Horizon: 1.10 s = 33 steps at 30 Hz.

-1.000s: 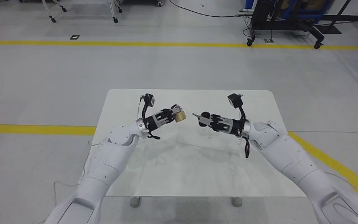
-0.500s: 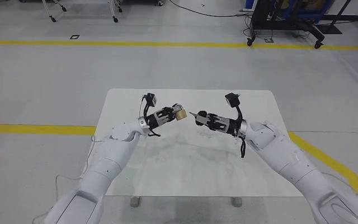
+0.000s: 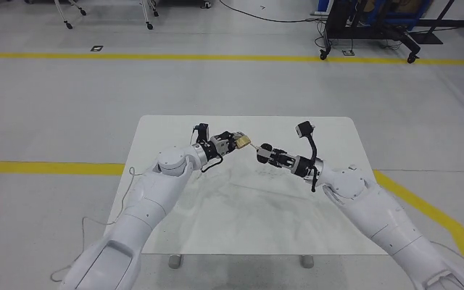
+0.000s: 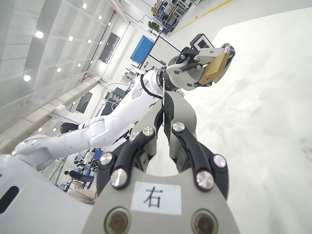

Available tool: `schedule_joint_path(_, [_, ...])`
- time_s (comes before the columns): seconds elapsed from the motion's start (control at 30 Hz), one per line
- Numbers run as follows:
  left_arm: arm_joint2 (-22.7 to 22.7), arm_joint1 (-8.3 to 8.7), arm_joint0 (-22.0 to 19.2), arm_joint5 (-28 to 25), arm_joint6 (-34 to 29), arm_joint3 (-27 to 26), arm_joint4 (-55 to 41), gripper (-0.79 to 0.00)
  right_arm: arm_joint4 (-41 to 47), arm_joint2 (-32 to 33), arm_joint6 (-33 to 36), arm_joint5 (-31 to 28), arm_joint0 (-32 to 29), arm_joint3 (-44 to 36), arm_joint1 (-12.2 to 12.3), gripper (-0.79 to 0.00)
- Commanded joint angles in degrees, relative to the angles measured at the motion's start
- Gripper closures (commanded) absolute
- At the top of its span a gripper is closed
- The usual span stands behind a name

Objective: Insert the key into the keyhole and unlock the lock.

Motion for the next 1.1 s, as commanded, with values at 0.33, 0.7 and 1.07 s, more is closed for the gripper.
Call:
schedule_joint_path(0.33, [-0.8, 0.37, 1.5, 0.3, 4.0, -1.8, 2.4, 0.000, 2.4, -0.2, -0.5, 4.3, -0.8, -0.9, -0.4, 0.000])
schedule_joint_path(0.7, [-2.2, 0.91, 3.9, -3.6, 7.4, -6.7, 7.5, 0.000, 5.3, -2.5, -10.8, 12.3, -3.1, -1.5, -3.2, 0.000])
schedule_joint_path(1.07, [-3.4, 1.14, 5.2, -3.0, 7.1, -9.1, 9.1, 0.000, 5.3, -3.0, -14.4, 13.8, -2.9, 0.0, -5.5, 0.000])
